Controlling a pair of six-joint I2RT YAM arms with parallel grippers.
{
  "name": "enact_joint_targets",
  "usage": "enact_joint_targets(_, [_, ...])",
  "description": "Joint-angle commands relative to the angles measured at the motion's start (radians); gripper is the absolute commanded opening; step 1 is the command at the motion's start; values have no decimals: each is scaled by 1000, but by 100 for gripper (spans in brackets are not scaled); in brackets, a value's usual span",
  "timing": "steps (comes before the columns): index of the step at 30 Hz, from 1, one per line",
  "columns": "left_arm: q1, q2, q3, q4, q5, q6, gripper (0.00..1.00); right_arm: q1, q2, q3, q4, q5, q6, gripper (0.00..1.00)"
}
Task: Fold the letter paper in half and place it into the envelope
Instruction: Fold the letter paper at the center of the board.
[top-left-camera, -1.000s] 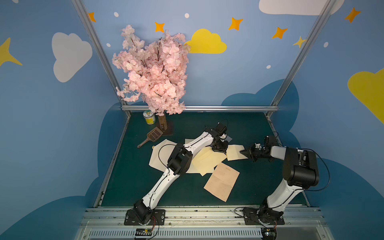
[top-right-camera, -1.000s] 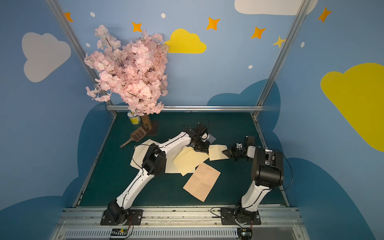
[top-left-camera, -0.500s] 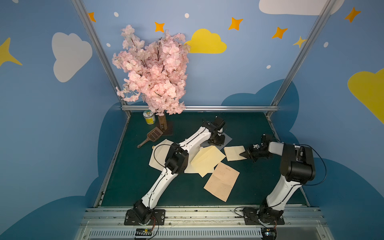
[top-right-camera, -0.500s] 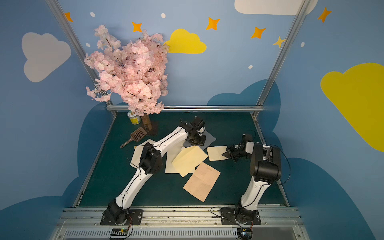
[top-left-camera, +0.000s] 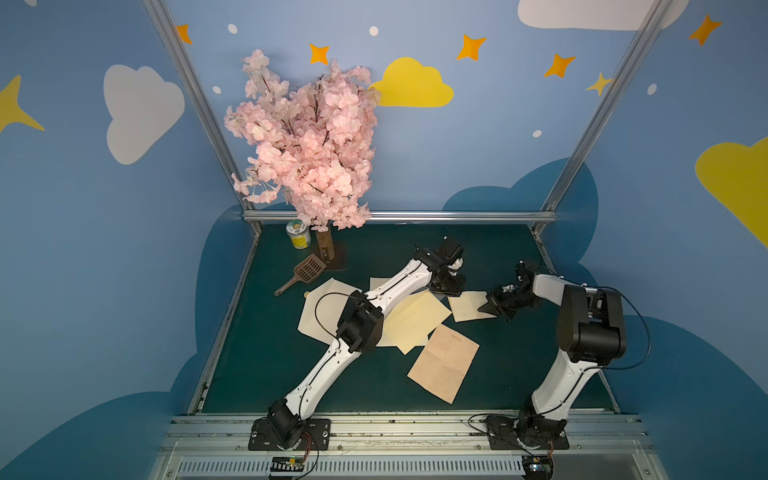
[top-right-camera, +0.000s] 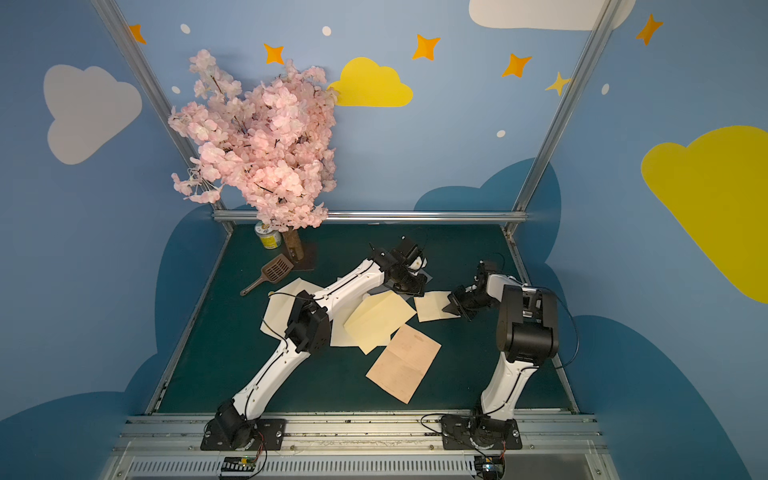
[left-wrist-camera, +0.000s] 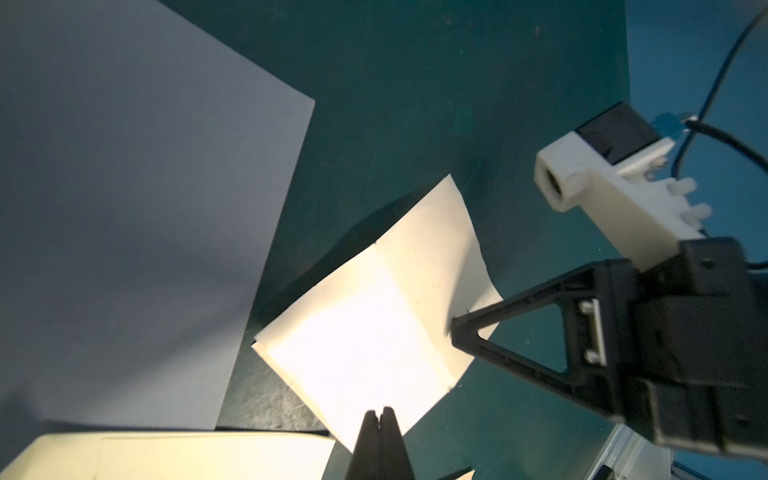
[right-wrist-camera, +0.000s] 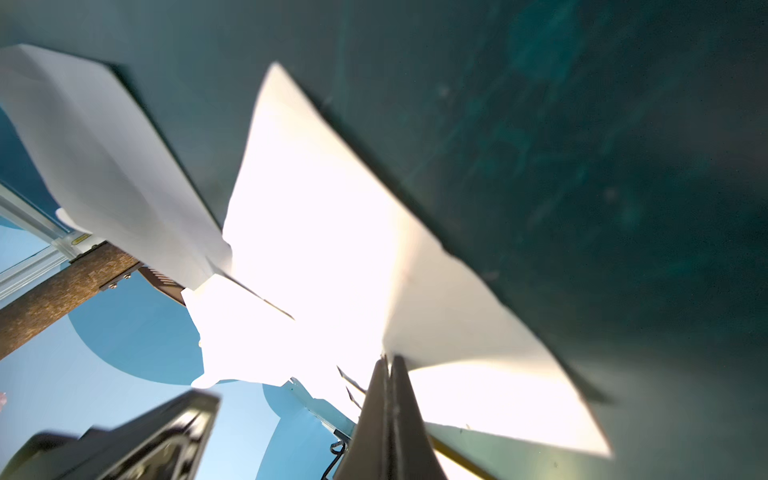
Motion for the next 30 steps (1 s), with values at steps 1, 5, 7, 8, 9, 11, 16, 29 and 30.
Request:
enact_joint_targets(1, [11, 44, 10, -8, 21, -6, 2, 7, -85, 20, -86, 2, -7, 24])
enact_joint_targets(5, [18, 61, 2, -8, 28, -20, 2, 14, -149, -30, -101, -8, 21, 69])
enact_joint_targets(7, [21, 70, 2, -8, 33, -23, 2, 18, -174, -53, -104, -9, 34, 81])
enact_joint_targets(8, [23, 74, 2, -8, 35, -23, 2, 18, -185, -71, -95, -16, 44, 83])
enact_joint_targets(9, [24, 76, 1, -8, 37, -25, 2, 18, -192, -86, -82, -24, 55, 84])
enact_joint_targets(11, [28, 79, -4, -8, 41, -27, 2, 18, -201, -129, -36, -45, 91, 84])
enact_joint_targets(16, [33, 81, -11, -19, 45, -26, 2, 25, -225, -221, 118, -61, 195, 85])
enact_joint_targets(29, [46, 98, -4, -73, 47, -20, 2, 73, -264, -316, 373, 19, 374, 78])
enact_joint_targets(30, [47, 99, -4, -76, 49, -19, 2, 76, -256, -317, 385, 19, 378, 77])
